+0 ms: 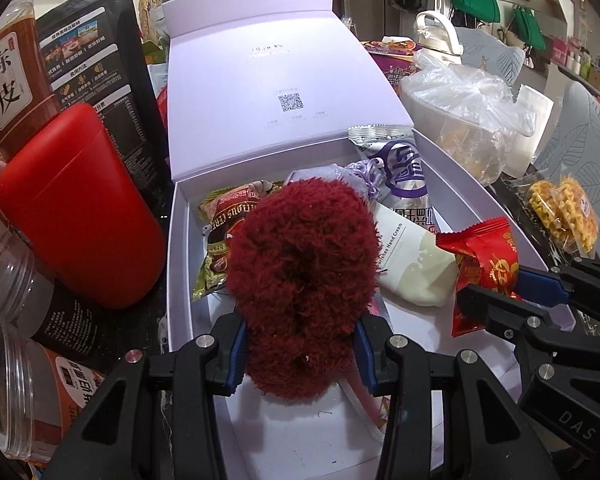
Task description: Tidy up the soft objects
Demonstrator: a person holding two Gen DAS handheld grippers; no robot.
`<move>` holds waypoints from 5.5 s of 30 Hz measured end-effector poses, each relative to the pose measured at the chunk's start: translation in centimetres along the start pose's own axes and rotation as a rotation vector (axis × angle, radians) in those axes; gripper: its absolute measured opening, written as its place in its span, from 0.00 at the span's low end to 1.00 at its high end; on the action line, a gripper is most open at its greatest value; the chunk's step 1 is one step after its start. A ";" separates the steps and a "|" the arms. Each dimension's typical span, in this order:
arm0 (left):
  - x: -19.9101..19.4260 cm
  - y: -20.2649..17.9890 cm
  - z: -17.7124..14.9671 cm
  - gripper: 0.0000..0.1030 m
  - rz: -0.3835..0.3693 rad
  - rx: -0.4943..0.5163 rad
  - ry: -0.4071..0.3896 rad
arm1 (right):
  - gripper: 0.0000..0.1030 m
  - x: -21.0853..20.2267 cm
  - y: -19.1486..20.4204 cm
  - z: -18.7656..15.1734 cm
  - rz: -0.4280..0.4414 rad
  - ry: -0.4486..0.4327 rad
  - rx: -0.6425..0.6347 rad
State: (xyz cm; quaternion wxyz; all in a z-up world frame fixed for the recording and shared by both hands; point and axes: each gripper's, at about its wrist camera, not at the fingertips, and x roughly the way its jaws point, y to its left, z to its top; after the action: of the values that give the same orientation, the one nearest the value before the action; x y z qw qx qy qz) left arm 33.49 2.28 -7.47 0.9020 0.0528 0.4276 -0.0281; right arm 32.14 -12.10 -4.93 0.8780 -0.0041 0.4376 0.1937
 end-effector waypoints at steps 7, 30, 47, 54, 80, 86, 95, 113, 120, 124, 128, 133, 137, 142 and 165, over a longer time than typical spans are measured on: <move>1.1 0.2 0.5 0.42 0.006 -0.002 0.028 | 0.27 0.4 0.2 0.3 -0.012 0.005 -0.015; 3.4 -0.2 2.4 0.47 0.036 0.025 0.121 | 0.29 1.9 0.0 1.4 -0.056 0.032 -0.055; 2.9 -2.3 2.1 0.77 0.043 0.022 0.101 | 0.51 -0.9 0.0 1.3 -0.110 -0.034 -0.082; 1.7 -2.0 1.6 0.78 0.028 0.009 0.084 | 0.52 -1.3 -0.4 1.2 -0.106 -0.028 -0.064; -11.3 -0.8 3.1 0.78 -0.018 -0.037 -0.165 | 0.54 -12.1 1.3 2.7 -0.121 -0.213 -0.094; -15.7 -0.7 3.2 0.78 -0.026 -0.045 -0.242 | 0.58 -15.8 2.2 2.3 -0.125 -0.271 -0.101; -21.3 -0.4 1.2 0.78 -0.017 -0.057 -0.338 | 0.69 -20.9 4.0 0.3 -0.118 -0.359 -0.116; -25.7 -0.2 -5.2 1.00 -0.003 -0.084 -0.379 | 0.80 -24.8 6.8 -5.6 -0.140 -0.393 -0.093; -25.7 -0.1 -7.3 1.00 0.034 -0.083 -0.377 | 0.80 -23.8 7.1 -7.5 -0.162 -0.355 -0.064; -25.1 -0.2 -8.3 1.00 0.018 -0.085 -0.351 | 0.80 -23.5 7.4 -8.5 -0.161 -0.341 -0.068; -24.6 -0.2 -9.1 1.00 0.008 -0.086 -0.334 | 0.80 -23.2 7.6 -9.2 -0.162 -0.324 -0.073; -24.3 -0.3 -9.6 1.00 -0.001 -0.087 -0.321 | 0.80 -22.9 7.4 -9.7 -0.162 -0.309 -0.068; -24.2 -0.5 -9.6 1.00 -0.002 -0.085 -0.319 | 0.80 -22.9 7.4 -9.7 -0.164 -0.305 -0.066; -24.2 -0.5 -9.7 1.00 -0.001 -0.084 -0.318 | 0.80 -22.8 7.2 -9.7 -0.166 -0.304 -0.062; -24.5 -0.8 -9.7 1.00 -0.014 -0.073 -0.328 | 0.80 -23.0 7.1 -9.9 -0.170 -0.305 -0.062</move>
State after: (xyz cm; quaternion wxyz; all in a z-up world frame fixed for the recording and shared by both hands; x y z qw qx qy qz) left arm 10.47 2.75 5.40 0.9607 0.0116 0.2759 -0.0268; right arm 9.67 -15.04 7.83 0.9469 -0.0386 0.2913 0.1303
